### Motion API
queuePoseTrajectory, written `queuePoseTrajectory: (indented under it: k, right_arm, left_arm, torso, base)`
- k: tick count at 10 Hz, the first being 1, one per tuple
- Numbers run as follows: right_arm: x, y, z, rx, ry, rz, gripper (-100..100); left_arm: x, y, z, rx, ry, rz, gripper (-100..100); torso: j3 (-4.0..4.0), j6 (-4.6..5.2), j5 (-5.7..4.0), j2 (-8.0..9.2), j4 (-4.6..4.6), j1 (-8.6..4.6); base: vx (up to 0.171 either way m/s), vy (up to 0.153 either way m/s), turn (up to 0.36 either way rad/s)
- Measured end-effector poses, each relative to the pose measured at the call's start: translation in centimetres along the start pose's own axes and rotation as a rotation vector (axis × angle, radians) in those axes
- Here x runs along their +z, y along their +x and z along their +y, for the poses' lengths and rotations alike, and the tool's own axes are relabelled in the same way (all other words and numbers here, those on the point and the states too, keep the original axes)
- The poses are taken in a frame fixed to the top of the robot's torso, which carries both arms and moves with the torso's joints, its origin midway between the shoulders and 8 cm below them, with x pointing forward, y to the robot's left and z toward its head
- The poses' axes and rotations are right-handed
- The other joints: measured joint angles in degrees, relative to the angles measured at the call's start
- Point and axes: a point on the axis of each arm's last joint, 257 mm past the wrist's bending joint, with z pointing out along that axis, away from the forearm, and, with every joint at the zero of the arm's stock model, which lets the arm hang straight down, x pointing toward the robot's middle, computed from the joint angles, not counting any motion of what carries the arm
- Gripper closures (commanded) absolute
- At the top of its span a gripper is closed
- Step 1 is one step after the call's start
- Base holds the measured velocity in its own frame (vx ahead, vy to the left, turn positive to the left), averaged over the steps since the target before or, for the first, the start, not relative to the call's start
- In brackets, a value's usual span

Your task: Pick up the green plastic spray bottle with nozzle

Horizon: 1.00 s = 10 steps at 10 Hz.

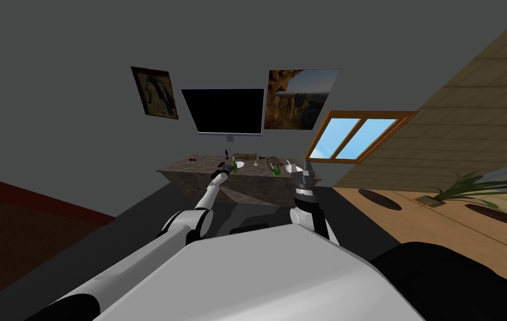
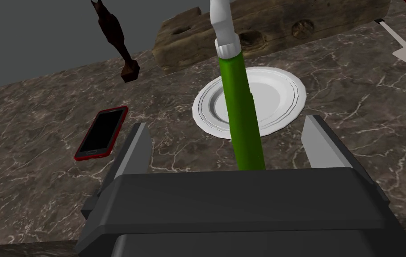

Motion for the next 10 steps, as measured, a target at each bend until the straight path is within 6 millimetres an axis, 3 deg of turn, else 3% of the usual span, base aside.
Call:
queuePoseTrajectory:
  k: [4,8,9,10]
  right_arm:
    - [0.0,0.0,0.0,0.000,0.000,0.000,0]
    - [0.0,0.0,0.0,0.000,0.000,0.000,0]
    - [0.0,0.0,0.0,0.000,0.000,0.000,0]
    - [0.0,0.0,0.0,0.000,0.000,0.000,0]
  left_arm:
    - [1.3,-1.1,3.3,-0.105,-0.067,-0.073,-100]
    - [1.6,-1.8,6.6,-0.179,-0.120,-0.122,-100]
    - [1.6,-1.9,6.6,-0.179,-0.120,-0.123,0]
    - [1.6,-1.9,6.6,-0.179,-0.120,-0.123,-100]
  torso:
    - [-0.03,0.00,0.01,-0.06,-0.01,0.04]
    - [0.09,0.00,0.00,0.16,0.03,0.01]
    - [0.14,0.00,0.00,0.24,0.05,-0.01]
    - [0.17,0.01,0.00,0.29,0.07,-0.03]
  base:
    - [0.089,0.026,0.076]
    - [0.036,0.013,0.030]
    - [0.000,0.000,0.000]
    - [0.088,-0.008,-0.044]
